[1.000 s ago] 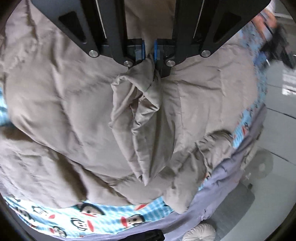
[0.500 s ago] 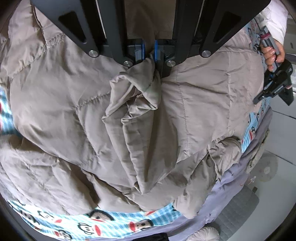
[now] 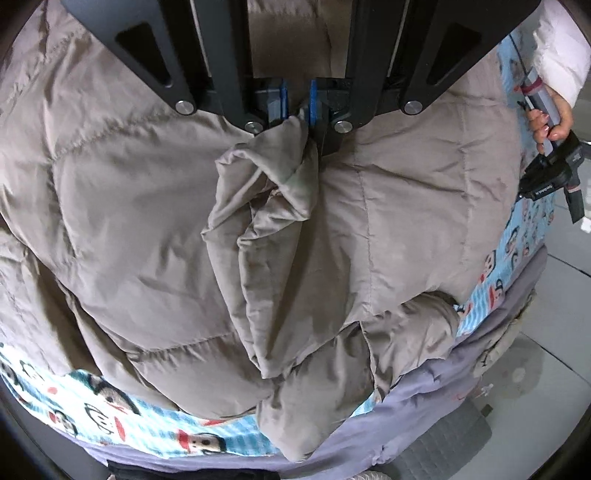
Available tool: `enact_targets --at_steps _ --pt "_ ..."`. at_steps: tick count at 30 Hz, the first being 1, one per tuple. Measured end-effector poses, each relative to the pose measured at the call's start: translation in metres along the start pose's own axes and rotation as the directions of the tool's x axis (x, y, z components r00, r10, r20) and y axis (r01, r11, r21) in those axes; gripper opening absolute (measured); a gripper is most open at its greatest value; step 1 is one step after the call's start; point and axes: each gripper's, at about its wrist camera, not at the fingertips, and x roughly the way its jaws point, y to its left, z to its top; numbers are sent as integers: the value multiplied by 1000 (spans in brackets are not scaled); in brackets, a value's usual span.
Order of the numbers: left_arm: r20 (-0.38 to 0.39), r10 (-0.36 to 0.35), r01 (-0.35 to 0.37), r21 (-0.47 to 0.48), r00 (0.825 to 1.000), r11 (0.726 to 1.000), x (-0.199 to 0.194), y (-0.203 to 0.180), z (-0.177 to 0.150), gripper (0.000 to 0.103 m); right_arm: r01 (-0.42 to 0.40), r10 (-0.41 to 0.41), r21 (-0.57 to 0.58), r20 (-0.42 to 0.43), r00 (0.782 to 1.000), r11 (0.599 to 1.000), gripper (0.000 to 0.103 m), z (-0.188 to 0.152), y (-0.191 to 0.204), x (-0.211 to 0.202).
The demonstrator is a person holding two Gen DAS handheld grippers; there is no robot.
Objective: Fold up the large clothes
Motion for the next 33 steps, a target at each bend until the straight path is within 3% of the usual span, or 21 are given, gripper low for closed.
enact_targets --at_steps 1,3,6,9,11,12,14,17,19,26,29,33 --pt "12 -8 8 42 1000 999 -15 -6 -2 8 1 -1 10 -6 1000 1000 18 0 -3 -7" --pt "17 -25 24 101 1000 995 -35 -16 -11 8 35 -35 31 16 999 999 44 -2 -9 -22" --pt "0 -89 88 178 996 980 -59 -39 -31 8 79 -89 83 113 990 993 47 -5 -21 -52" --pt "-30 -120 124 239 992 963 -61 -64 -57 8 56 -72 93 185 980 994 47 -3 -22 -69" --pt "-46 -70 81 289 996 954 -45 -79 -71 8 45 -51 37 187 981 998 41 3 -13 -67" --pt "-57 -45 60 296 997 953 -36 -83 -77 8 35 -35 6 175 984 999 24 5 -7 -62" --pt "-64 -16 35 303 998 952 -20 -87 -88 8 27 -21 -45 127 992 999 13 8 5 -47" --pt "-76 24 0 300 997 954 4 -79 -96 8 102 -100 -73 29 995 992 6 -1 8 -12" --pt "-78 10 12 277 997 961 9 -74 -95 9 76 -76 -28 10 997 997 3 -10 -7 -3" --pt "-72 60 -35 311 996 950 6 -82 -96 9 64 -66 42 53 996 997 2 -19 -26 -21" --pt "-67 70 -49 281 995 958 -14 -85 -91 9 77 -84 126 48 995 989 4 -24 -45 -35" --pt "-57 39 -19 309 998 951 -46 -102 -98 9 33 -44 165 64 997 986 7 -38 -64 -59"
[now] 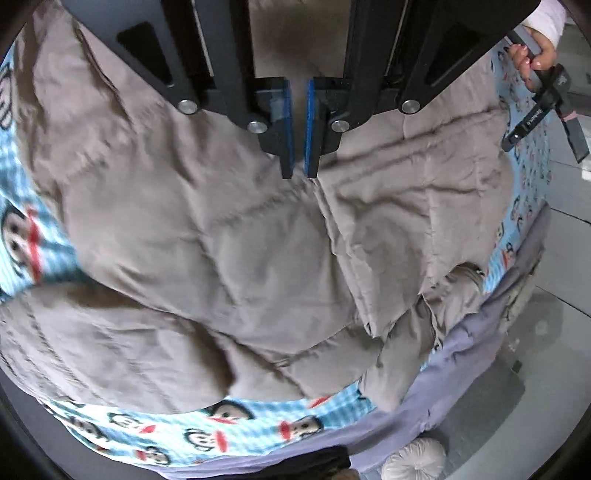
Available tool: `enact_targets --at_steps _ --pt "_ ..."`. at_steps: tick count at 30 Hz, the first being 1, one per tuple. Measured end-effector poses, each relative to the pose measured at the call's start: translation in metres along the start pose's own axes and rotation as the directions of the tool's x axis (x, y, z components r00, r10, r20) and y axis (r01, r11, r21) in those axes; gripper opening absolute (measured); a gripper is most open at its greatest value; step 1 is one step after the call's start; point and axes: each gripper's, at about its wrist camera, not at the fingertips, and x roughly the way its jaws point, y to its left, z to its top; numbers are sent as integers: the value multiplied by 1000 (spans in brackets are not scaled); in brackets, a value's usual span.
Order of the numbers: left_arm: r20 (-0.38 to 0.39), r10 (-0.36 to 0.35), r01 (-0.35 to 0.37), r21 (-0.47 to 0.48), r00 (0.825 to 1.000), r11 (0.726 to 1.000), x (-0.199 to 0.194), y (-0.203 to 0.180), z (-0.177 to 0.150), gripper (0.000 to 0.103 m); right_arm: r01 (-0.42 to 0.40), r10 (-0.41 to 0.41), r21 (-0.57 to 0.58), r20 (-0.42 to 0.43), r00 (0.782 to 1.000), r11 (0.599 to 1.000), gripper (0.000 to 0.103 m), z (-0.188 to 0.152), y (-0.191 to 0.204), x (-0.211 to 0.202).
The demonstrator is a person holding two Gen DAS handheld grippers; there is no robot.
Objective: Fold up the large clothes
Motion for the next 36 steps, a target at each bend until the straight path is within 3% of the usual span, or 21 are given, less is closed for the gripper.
enact_targets --at_steps 11,14,19,20,21,22,24,26,31,35,36 --pt "-80 -80 86 72 994 994 -44 -108 -62 9 -76 82 95 -62 995 993 7 -62 -39 -38" --pt "-120 -105 114 77 987 990 -45 -138 -79 9 -95 104 104 -83 991 990 7 -72 -46 -43" --pt "-201 -83 112 139 976 984 -32 -179 -97 11 -125 137 129 -85 987 984 7 -72 -71 -51" --pt "-210 -75 107 149 975 983 -30 -187 -98 22 -131 143 139 -81 986 982 8 -70 -78 -53" --pt "-214 -67 101 154 975 983 -28 -191 -99 78 -134 147 146 -78 986 980 11 -69 -83 -55" --pt "-209 -38 73 159 977 985 -28 -201 -99 103 -138 151 154 -74 986 978 15 -66 -91 -57" --pt "-174 -14 47 186 985 981 -32 -219 -101 102 -142 155 166 -65 986 976 45 -59 -104 -60" --pt "-175 -10 43 187 985 981 -30 -235 -99 102 -144 155 178 -47 987 973 52 -51 -120 -66" --pt "-166 39 -7 186 985 983 -25 -266 -87 102 -142 154 214 -40 987 967 55 -31 -158 -72" --pt "-192 25 8 173 981 985 -15 -281 -83 102 -165 166 259 17 986 952 86 -13 -197 -82" --pt "-200 22 14 177 980 984 -12 -285 -83 102 -169 167 271 32 985 948 86 -9 -206 -84"
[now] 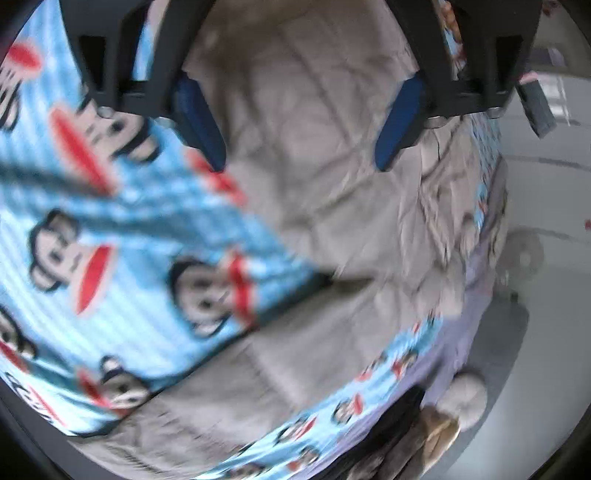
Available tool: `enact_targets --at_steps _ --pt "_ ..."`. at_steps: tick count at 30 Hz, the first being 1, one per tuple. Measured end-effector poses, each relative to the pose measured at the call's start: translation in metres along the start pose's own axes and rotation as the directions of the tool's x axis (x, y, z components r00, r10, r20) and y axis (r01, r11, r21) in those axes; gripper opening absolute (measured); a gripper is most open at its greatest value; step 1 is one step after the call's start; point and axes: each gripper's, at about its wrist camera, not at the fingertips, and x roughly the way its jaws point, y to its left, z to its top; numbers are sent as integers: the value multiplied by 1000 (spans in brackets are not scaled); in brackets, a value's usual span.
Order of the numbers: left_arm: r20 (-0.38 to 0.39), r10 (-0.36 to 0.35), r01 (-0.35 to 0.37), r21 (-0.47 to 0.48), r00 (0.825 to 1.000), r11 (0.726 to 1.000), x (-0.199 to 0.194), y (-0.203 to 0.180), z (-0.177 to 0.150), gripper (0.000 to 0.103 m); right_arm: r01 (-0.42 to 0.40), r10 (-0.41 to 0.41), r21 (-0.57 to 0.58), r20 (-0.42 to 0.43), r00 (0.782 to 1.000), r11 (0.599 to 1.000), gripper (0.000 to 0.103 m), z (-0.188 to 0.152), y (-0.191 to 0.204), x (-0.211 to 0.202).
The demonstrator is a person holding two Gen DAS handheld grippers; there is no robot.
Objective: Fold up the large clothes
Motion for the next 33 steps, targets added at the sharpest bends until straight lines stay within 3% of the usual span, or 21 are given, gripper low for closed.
enact_targets --at_steps 2,5,9,14,18,25,33 --pt "-1 11 -11 9 1000 1000 1 -10 1 102 -12 11 32 26 1000 999 87 16 -16 -8" --pt "0 25 -25 6 1000 1000 3 -19 4 102 -63 57 74 74 996 995 103 35 -37 -20" --pt "-11 18 -18 -16 1000 1000 6 -30 10 102 -135 126 124 75 989 983 103 59 -61 -27" --pt "7 20 -20 -9 1000 1000 6 -43 21 102 -136 113 194 126 986 971 103 102 -93 -31" --pt "9 17 -17 -12 1000 1000 9 -46 27 102 -186 141 262 181 973 947 103 140 -116 -30" --pt "-4 15 -16 -40 1000 999 16 -48 39 102 -292 206 381 250 946 877 103 191 -149 -9" --pt "-2 35 -35 -63 999 997 21 -39 49 102 -439 295 509 341 893 740 102 204 -175 2"
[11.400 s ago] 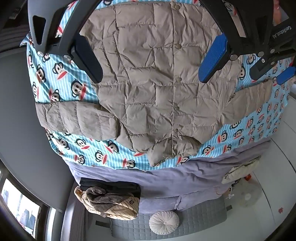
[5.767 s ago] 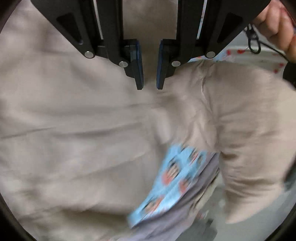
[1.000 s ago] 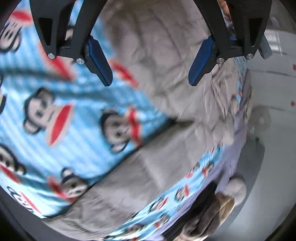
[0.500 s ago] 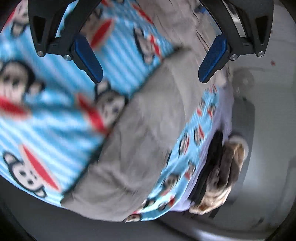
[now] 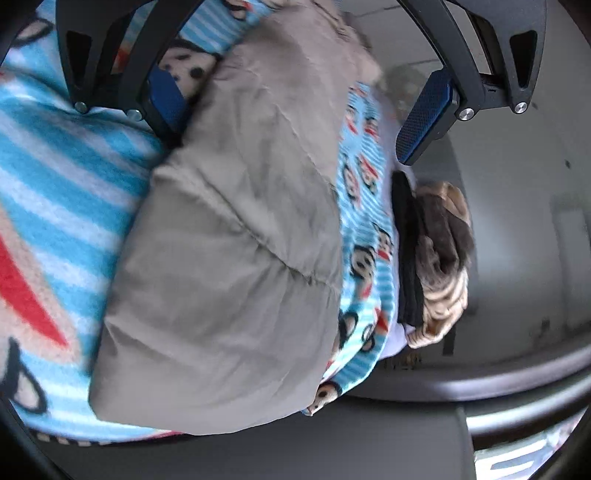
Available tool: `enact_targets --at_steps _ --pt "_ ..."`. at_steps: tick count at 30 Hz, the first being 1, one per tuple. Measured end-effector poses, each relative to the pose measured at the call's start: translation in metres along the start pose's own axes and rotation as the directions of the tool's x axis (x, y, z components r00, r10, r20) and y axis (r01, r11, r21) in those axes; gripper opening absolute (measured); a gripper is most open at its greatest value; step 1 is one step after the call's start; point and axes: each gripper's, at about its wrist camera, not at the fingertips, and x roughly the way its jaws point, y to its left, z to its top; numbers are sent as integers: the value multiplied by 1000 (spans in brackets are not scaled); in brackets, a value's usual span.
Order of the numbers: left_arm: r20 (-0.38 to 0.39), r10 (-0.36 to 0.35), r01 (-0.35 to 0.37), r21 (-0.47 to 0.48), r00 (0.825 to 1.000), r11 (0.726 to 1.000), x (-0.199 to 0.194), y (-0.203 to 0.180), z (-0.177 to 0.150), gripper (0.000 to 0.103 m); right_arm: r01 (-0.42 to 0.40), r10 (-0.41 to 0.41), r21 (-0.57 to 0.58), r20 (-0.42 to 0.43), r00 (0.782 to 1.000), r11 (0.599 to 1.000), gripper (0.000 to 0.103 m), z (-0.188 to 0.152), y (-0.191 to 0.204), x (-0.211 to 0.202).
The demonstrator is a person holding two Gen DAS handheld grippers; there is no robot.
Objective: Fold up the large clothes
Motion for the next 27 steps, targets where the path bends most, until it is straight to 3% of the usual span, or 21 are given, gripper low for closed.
enact_targets --at_steps 1,2,3,5,8,12,16,18,21,23,27 --pt "-1 0 0 4 1000 1000 0 0 1 102 -13 13 13 1 1000 1000 100 1 1 0" --pt "0 6 -6 6 1000 1000 0 1 2 102 -24 24 21 -5 1000 999 87 2 2 2" --pt "1 4 -4 5 1000 1000 0 2 2 102 -23 23 26 -17 1000 999 51 2 3 4" --pt "-14 -27 27 -18 1000 999 3 8 4 102 13 -11 28 -50 999 1000 9 1 5 13" --pt "-30 -54 52 -64 998 997 5 19 3 102 13 -14 -38 -44 999 999 8 -6 21 17" --pt "1 -43 43 -96 999 994 -1 38 3 102 12 -23 -211 -49 999 977 8 -27 65 22" --pt "39 -32 37 -127 999 991 -10 62 4 102 4 -35 -409 -69 997 913 8 -65 119 30" --pt "56 -41 49 -142 998 989 -15 77 5 102 -4 -47 -509 -87 995 861 8 -94 148 38" --pt "91 -30 45 -169 995 985 -22 104 6 102 0 -96 -694 -99 991 720 8 -153 192 54" --pt "112 -16 36 -183 994 982 -25 119 7 102 7 -146 -827 -90 985 562 8 -208 218 68" --pt "135 -3 31 -207 991 978 -32 152 5 102 -19 -227 -951 -92 970 307 8 -310 227 98"
